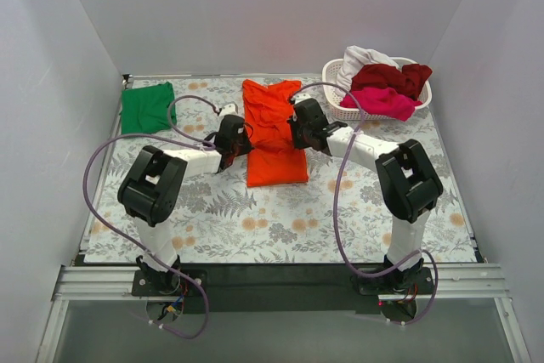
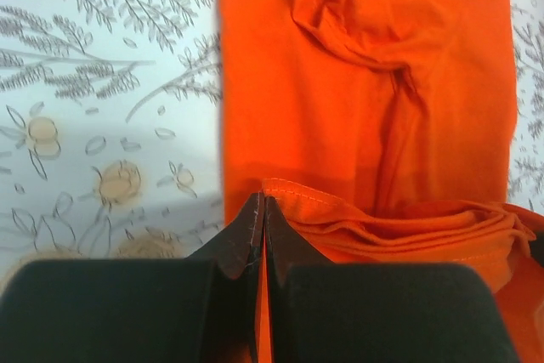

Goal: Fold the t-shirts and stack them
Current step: Fold the tshirt

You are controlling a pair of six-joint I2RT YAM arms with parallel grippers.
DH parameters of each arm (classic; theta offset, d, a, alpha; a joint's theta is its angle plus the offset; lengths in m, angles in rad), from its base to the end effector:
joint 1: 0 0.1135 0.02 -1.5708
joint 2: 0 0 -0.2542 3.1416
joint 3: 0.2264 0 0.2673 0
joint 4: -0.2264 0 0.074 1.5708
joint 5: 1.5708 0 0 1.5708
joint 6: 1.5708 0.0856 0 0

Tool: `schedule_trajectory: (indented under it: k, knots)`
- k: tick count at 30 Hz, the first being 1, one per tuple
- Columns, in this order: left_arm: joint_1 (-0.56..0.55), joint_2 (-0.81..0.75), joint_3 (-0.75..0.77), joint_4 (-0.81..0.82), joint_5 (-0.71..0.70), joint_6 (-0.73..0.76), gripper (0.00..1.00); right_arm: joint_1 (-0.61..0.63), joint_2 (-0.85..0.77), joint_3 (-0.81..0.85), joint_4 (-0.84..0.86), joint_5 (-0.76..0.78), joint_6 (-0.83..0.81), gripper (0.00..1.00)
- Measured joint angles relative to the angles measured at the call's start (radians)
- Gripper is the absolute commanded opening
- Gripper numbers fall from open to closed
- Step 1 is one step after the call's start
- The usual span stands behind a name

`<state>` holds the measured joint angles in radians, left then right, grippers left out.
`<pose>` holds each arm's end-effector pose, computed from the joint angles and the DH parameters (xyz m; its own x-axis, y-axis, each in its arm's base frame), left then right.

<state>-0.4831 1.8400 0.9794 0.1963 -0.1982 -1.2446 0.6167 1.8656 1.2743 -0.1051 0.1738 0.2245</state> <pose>0.3862 -0.1836 0.1028 -0.4763 -0.7989 -0.3673 -0.4152 0.5726 -0.7069 0.3879 0.2569 0.1598 -0.6129 -0.1657 -0.7726 -0.3333 0.9407 0.0626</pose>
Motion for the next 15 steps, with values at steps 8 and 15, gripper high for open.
schedule_trajectory:
  k: [8, 15]
  knots:
    - [0.056, 0.080, 0.110, -0.002, 0.043, 0.019, 0.00, -0.056, 0.130, 0.130, -0.011, -0.039, -0.025, 0.01]
    - [0.071, 0.127, 0.206, -0.010, 0.067, 0.041, 0.00, -0.084, 0.171, 0.196, -0.024, -0.051, -0.045, 0.01]
